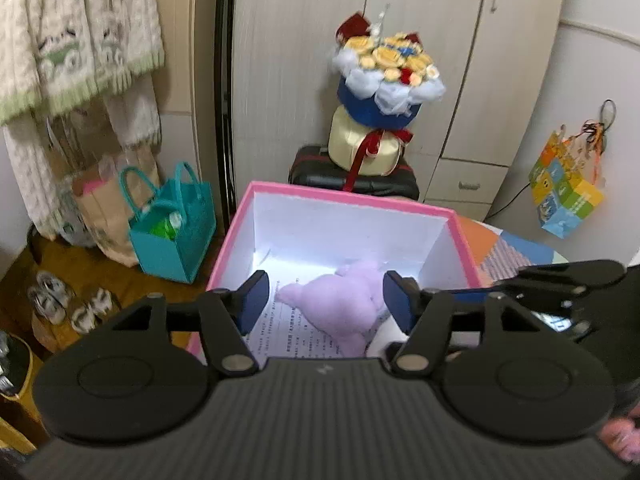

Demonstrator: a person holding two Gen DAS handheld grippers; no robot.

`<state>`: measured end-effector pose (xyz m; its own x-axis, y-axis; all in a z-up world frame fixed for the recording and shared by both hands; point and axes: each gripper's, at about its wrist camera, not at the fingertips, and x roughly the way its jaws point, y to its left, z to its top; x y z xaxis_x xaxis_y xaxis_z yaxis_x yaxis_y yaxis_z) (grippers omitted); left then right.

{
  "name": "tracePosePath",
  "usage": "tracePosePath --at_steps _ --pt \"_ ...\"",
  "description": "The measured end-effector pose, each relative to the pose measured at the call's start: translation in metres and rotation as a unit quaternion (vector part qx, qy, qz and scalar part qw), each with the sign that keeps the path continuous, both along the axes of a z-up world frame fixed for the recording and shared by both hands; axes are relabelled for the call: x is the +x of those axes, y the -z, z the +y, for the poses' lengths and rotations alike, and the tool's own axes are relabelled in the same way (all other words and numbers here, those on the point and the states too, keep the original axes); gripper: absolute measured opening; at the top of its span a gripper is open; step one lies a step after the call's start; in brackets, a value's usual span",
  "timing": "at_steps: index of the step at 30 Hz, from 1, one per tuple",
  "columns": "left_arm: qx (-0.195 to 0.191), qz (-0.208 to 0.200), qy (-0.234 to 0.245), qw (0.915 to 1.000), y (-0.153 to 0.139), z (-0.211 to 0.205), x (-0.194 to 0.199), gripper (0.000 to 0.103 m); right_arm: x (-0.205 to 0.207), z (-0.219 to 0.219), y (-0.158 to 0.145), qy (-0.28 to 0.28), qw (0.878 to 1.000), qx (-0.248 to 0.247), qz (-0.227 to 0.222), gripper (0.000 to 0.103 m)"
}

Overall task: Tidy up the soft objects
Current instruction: 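Open the left tool over the box to drop the purple plush, then move the left tool to the toothpaste tube while the right tool lowers onto the pink pompom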

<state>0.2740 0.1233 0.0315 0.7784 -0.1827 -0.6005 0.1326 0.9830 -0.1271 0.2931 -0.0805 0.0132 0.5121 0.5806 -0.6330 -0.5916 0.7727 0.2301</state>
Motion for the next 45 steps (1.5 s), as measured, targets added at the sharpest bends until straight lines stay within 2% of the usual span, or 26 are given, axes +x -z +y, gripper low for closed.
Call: tracePosePath --at_steps 10,19,21,25,29,32,37,41,45 --pt "0.031 -0.061 0.065 0.9955 -0.050 -0.025 -0.081 0.064 -0.080 -0.091 -0.053 0.042 0.997 0.036 -0.052 0.065" --pt "0.059 -0.101 0.140 0.9832 -0.062 -0.079 -0.144 0.064 -0.141 -0.170 -0.062 0.099 0.987 0.032 -0.119 0.070" --pt "0.060 -0.102 0.155 0.9809 -0.058 -0.095 -0.151 0.064 -0.149 -0.184 -0.056 0.113 0.985 0.028 -0.127 0.070" --pt "0.051 -0.089 0.177 0.9788 -0.044 -0.125 -0.155 0.064 -0.176 -0.198 -0.038 0.143 0.977 -0.015 -0.154 0.070" --pt "0.054 -0.071 0.187 0.9783 -0.026 -0.151 -0.153 0.064 -0.201 -0.204 -0.021 0.133 0.975 -0.033 -0.175 0.071" --pt "0.053 -0.066 0.191 0.9778 -0.014 -0.167 -0.148 0.064 -0.207 -0.206 -0.007 0.138 0.970 -0.056 -0.191 0.077" --pt "0.044 -0.052 0.187 0.9799 0.012 -0.193 -0.130 0.064 -0.196 -0.211 0.026 0.139 0.973 -0.070 -0.170 0.078" --pt "0.045 -0.046 0.175 0.9825 0.034 -0.213 -0.116 0.063 -0.178 -0.212 0.052 0.129 0.979 -0.063 -0.147 0.078" --pt "0.032 -0.029 0.130 0.9906 0.058 -0.227 -0.092 0.062 -0.158 -0.210 0.079 0.146 0.978 -0.083 -0.126 0.078"
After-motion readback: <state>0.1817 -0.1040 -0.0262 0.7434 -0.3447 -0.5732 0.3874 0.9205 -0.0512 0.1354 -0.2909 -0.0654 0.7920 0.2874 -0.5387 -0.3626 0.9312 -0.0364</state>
